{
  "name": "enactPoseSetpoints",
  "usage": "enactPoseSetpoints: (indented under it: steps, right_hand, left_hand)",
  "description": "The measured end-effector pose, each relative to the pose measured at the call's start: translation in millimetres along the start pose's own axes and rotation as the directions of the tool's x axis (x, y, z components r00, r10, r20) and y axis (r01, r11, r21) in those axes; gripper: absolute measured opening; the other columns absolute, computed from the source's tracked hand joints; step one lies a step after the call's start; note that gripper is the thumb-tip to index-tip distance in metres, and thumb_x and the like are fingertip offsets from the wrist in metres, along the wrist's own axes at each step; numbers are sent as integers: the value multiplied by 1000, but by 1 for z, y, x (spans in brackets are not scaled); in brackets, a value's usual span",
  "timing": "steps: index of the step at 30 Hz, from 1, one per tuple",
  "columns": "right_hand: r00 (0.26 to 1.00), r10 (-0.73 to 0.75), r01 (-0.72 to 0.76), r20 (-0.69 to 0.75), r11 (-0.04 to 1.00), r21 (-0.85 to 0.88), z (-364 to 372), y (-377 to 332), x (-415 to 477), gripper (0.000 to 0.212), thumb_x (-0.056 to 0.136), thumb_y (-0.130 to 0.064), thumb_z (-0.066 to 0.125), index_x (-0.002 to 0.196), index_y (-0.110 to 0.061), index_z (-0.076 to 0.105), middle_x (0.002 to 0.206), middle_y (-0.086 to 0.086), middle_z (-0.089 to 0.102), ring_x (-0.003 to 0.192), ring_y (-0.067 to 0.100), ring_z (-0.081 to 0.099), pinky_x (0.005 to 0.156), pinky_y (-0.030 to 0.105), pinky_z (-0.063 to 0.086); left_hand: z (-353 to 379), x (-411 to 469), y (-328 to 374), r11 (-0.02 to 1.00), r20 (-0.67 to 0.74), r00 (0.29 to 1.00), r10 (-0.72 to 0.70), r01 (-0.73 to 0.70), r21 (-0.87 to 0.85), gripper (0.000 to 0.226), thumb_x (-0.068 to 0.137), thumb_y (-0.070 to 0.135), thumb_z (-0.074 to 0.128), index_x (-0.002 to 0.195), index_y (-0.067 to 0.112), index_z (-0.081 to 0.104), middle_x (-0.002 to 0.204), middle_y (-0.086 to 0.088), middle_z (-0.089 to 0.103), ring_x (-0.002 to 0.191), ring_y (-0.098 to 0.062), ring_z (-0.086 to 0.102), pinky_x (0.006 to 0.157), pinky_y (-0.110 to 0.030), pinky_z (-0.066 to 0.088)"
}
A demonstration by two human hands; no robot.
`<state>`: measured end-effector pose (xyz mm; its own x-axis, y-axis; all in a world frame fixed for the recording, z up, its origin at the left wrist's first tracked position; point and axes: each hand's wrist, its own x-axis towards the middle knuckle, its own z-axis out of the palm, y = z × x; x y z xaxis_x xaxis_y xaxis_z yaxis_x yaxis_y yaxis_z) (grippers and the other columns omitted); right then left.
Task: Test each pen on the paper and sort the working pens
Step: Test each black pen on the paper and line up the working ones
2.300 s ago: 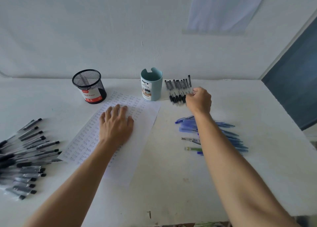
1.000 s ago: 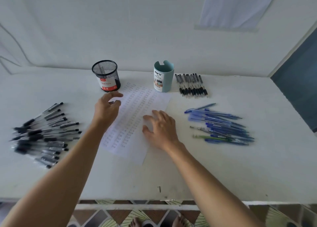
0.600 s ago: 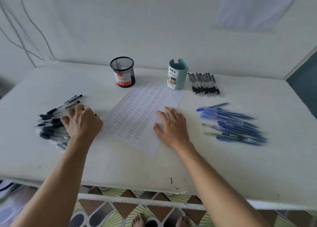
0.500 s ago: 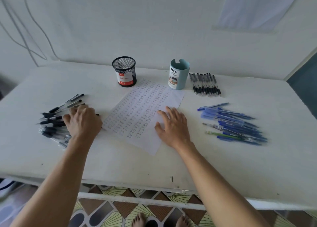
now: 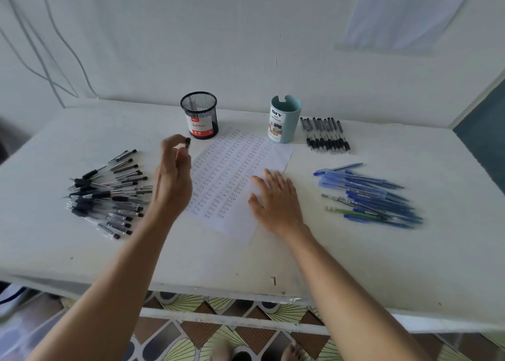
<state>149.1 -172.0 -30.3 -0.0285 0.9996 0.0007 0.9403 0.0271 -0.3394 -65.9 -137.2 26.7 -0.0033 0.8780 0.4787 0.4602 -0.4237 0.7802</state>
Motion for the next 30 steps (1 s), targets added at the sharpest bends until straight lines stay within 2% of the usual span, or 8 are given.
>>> enactPoseSetpoints:
  steps: [3, 6, 11, 17, 20, 24, 27, 30]
  right_hand:
    - [1000, -2, 2, -13, 1000, 1, 1, 1, 0, 55, 101, -39, 38, 154, -28, 29, 166, 4, 13, 154, 23, 5, 124, 43, -1]
    - [1000, -1, 2, -28, 1000, 18, 3, 1, 1, 56, 99, -40, 37, 154, -29, 31, 166, 4, 15, 153, 22, 6, 123, 43, -1]
    - [999, 3, -3, -32, 1000, 7, 4, 1, 0, 57, 98, -43, 33, 154, -31, 30, 166, 3, 15, 153, 22, 6, 123, 42, -1]
    - [1000, -4, 3, -18, 1000, -13, 5, 2, 2, 55, 101, -41, 34, 155, -30, 27, 167, 4, 12, 154, 23, 4, 123, 43, -2]
    - [1000, -5, 4, -19, 999, -32, 5, 3, 2, 55, 101, -43, 34, 155, -30, 26, 167, 4, 12, 154, 24, 4, 123, 43, -1]
    - [1000, -9, 9, 0, 999, -45, 5, 4, 4, 57, 102, -45, 33, 156, -30, 24, 167, 4, 10, 154, 24, 3, 124, 44, -1]
    - [1000, -3, 3, -8, 998, -56, 6, 4, 5, 57, 102, -46, 34, 155, -29, 26, 167, 4, 12, 154, 24, 5, 123, 44, 1]
    - [1000, 4, -4, -19, 999, -42, 6, 3, 6, 57, 100, -45, 37, 154, -29, 29, 166, 5, 15, 153, 24, 7, 123, 45, 2]
  left_hand:
    - [10, -1, 16, 830, 186, 937, -297, 349, -435, 45, 107, 46, 29, 82, 18, 53, 57, 9, 30, 48, -9, 22, 46, -24, 19]
    - [16, -1, 24, 622, 332, 865, -375, 501, -602, 56, 94, 56, 32, 54, 18, 44, 46, 9, 22, 43, -9, 12, 45, -26, 8]
    - [24, -2, 27, 320, 377, 834, -403, 515, -795, 49, 100, 45, 29, 70, 16, 54, 50, 4, 27, 43, -9, 11, 45, -24, 7]
    - [32, -8, 13, 520, 279, 845, -456, 507, -687, 27, 104, 10, 46, 123, 16, 65, 102, -6, 67, 53, -11, 48, 49, -20, 30]
    - [30, -15, -2, 595, 328, 861, -389, 507, -623, 43, 106, 48, 29, 136, 33, 56, 126, -6, 62, 89, -17, 61, 73, -24, 47]
    - [29, -15, -9, 719, 371, 861, -347, 498, -485, 64, 90, 69, 51, 103, 10, 73, 87, -17, 70, 73, -27, 67, 69, -34, 55]
    - [32, -20, -11, 881, 330, 886, -326, 412, -233, 18, 84, 24, 79, 81, 8, 72, 79, -9, 74, 72, -22, 72, 70, -33, 60]
    - [32, -26, -11, 894, 295, 879, -374, 426, -136, 17, 80, 3, 81, 73, 7, 66, 68, -8, 71, 51, -17, 61, 46, -23, 48]
